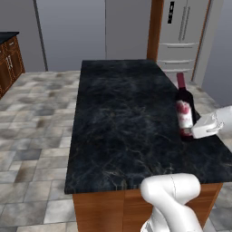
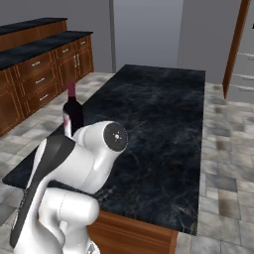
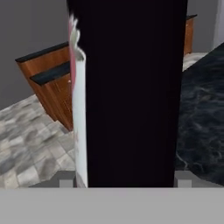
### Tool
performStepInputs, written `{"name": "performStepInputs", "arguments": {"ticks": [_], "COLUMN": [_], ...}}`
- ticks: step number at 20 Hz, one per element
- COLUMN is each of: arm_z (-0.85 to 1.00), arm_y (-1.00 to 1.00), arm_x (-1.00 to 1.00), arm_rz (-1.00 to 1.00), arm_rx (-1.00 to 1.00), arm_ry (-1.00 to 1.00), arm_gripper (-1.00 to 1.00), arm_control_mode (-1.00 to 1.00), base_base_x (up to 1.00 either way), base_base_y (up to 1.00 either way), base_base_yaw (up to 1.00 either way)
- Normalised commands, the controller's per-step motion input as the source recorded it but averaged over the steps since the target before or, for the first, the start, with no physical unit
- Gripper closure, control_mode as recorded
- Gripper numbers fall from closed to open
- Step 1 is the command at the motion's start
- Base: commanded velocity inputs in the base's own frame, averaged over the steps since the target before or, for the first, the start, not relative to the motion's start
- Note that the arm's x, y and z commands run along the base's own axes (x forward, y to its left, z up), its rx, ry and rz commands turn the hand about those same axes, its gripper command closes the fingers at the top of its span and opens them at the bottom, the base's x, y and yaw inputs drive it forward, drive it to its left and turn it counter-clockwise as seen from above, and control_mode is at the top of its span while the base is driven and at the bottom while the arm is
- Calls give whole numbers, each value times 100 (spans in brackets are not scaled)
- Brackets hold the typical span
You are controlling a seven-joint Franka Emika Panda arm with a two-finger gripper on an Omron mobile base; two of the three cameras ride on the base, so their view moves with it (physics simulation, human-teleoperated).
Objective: Get the candle and the wine from the cabinet and move them to the dining counter.
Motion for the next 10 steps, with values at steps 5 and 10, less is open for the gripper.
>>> {"name": "performStepInputs", "arguments": {"ticks": [5, 10], "arm_z": [-22, -21], "arm_y": [-14, -26], "arm_x": [25, 27], "arm_rz": [6, 33], "arm_rx": [13, 11], "arm_ry": [1, 0], "arm_gripper": [100, 100], "arm_control_mode": [-100, -100], "base_base_x": [0, 0], "base_base_y": [0, 0], "base_base_yaw": [0, 0]}}
